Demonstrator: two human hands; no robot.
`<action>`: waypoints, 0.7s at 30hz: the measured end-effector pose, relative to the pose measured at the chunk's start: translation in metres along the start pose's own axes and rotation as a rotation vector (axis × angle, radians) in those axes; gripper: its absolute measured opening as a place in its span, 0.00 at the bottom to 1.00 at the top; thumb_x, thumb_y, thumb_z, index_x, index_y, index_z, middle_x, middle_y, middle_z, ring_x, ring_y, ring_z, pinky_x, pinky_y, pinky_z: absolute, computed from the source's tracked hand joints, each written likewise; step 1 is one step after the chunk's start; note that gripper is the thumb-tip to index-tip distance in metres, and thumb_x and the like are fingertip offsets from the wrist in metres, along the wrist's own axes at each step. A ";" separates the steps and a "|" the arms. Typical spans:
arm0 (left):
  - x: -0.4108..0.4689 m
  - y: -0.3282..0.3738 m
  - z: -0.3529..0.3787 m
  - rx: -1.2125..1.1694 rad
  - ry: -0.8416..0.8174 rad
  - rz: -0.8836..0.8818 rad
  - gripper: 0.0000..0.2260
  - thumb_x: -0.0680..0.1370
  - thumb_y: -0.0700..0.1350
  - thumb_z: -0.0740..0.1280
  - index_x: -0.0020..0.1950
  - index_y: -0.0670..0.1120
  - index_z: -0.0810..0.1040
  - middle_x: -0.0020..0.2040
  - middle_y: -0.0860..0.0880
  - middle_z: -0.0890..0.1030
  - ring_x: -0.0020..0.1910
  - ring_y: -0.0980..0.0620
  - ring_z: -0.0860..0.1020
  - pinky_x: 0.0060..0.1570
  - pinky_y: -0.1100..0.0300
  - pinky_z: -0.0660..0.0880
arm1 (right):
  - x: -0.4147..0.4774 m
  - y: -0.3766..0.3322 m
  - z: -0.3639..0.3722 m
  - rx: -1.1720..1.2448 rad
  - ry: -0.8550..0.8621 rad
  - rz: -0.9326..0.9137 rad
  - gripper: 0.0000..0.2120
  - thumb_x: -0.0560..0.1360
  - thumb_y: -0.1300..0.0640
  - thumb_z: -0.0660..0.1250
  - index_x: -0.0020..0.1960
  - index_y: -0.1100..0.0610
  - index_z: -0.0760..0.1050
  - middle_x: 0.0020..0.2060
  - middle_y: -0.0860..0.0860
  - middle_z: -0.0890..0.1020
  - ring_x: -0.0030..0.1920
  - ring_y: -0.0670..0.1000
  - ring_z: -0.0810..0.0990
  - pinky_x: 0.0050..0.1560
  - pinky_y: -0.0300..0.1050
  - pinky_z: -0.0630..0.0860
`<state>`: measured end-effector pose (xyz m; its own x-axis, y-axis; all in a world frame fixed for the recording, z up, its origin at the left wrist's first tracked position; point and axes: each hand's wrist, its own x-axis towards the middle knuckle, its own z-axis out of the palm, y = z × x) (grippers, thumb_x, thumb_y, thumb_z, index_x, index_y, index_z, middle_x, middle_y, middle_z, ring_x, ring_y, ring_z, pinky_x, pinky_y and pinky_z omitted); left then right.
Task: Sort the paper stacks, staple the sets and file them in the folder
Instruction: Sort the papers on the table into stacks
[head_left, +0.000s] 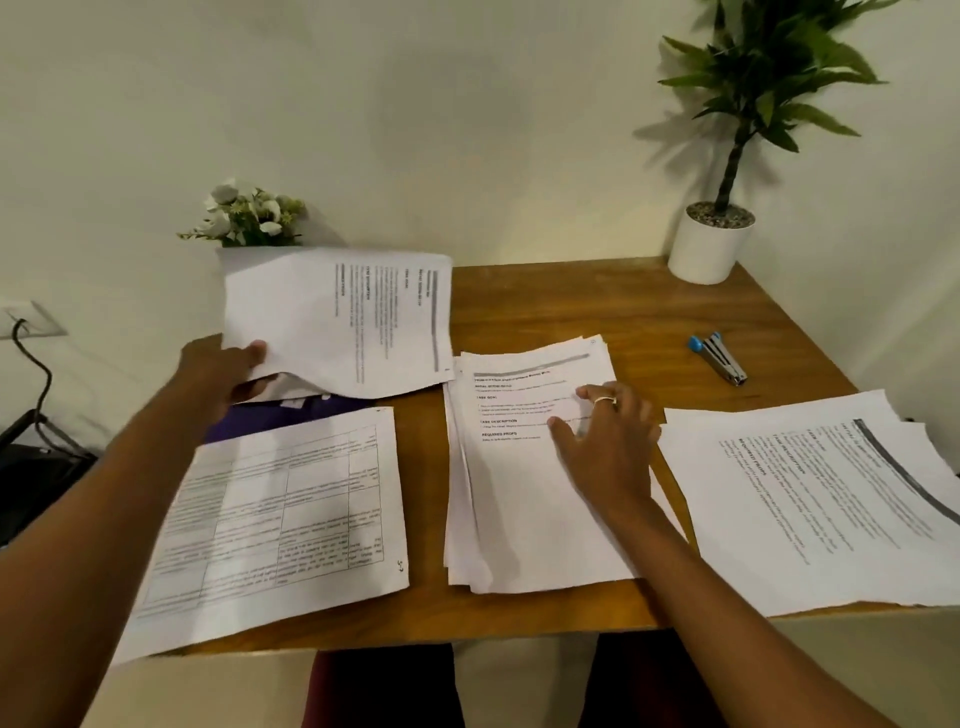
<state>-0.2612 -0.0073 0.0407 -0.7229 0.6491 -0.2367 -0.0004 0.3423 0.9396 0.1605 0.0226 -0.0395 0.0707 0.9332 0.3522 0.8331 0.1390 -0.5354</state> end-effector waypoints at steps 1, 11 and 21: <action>0.013 -0.003 -0.007 0.064 0.019 0.004 0.11 0.79 0.40 0.72 0.59 0.40 0.77 0.58 0.37 0.81 0.30 0.48 0.81 0.23 0.65 0.77 | 0.000 0.002 0.001 -0.027 0.005 0.030 0.24 0.74 0.40 0.73 0.64 0.51 0.76 0.68 0.53 0.75 0.68 0.56 0.70 0.64 0.56 0.71; 0.042 -0.024 0.003 0.760 0.161 0.289 0.29 0.78 0.47 0.73 0.74 0.39 0.68 0.70 0.34 0.73 0.67 0.30 0.71 0.67 0.35 0.69 | 0.000 0.002 0.004 -0.100 0.025 0.077 0.32 0.73 0.37 0.72 0.71 0.50 0.70 0.75 0.54 0.69 0.72 0.57 0.67 0.66 0.56 0.67; -0.024 -0.017 0.051 0.986 0.171 0.716 0.26 0.74 0.44 0.77 0.70 0.46 0.75 0.72 0.39 0.67 0.69 0.32 0.65 0.66 0.32 0.63 | 0.001 -0.011 -0.006 0.106 0.077 0.149 0.31 0.74 0.54 0.77 0.73 0.51 0.70 0.63 0.55 0.80 0.63 0.56 0.77 0.62 0.49 0.67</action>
<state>-0.2088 0.0061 0.0182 -0.4263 0.8296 0.3606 0.9021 0.3602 0.2377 0.1552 0.0203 -0.0283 0.2338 0.9185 0.3190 0.7481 0.0396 -0.6624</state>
